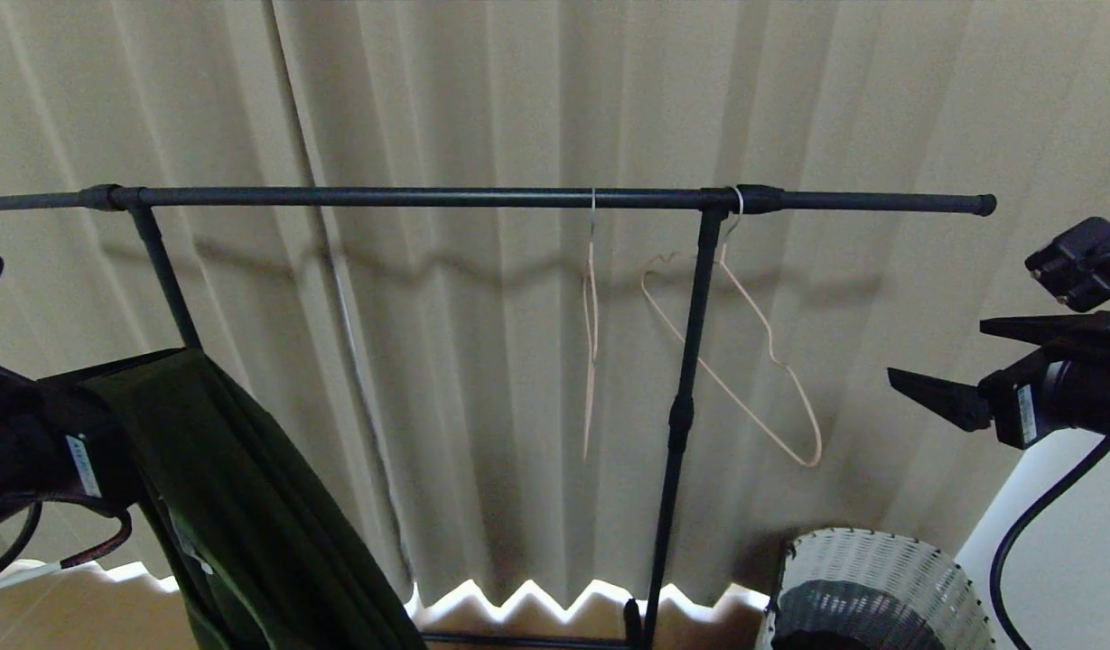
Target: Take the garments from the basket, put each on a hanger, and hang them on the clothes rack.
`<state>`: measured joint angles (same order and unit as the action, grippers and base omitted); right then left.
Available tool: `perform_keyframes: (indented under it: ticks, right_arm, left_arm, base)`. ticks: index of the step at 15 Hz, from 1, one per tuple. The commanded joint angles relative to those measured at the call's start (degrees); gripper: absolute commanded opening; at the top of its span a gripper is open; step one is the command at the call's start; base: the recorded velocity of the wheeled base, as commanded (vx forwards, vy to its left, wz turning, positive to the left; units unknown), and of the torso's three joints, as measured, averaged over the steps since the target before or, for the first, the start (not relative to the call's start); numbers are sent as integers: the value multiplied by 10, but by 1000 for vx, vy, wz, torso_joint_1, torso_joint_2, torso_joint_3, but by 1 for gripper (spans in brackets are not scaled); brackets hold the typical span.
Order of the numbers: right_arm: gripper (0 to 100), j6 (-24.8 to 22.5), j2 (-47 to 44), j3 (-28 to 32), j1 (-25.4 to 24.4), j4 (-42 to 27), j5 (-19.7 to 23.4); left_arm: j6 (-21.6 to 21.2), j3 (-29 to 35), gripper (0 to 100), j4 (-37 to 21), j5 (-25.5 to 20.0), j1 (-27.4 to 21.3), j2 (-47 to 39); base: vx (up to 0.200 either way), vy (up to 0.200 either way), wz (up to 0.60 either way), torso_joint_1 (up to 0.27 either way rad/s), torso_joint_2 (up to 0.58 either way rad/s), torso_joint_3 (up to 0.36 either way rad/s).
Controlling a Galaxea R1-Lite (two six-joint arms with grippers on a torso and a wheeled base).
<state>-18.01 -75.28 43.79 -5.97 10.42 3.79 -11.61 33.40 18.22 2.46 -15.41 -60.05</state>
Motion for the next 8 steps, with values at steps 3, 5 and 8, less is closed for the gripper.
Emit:
perform_keyframes:
  ticks: [3,5,8]
  right_arm:
    - [100,0,-27,18,-47,-1,-1]
    - [100,0,-27,25,-73,-5,-4]
    - [100,1,-51,57,-109,-16,-43]
  left_arm:
    - [-2,-8,0,3,-1,6,0]
    - [1,-26,0,12,-1,9,7]
    - [4,-33,0,17,-2,18,12]
  base:
    - [133,0,0,3,3,2]
    - [0,0,0,0,0,0]
    - [0,0,0,0,0,0]
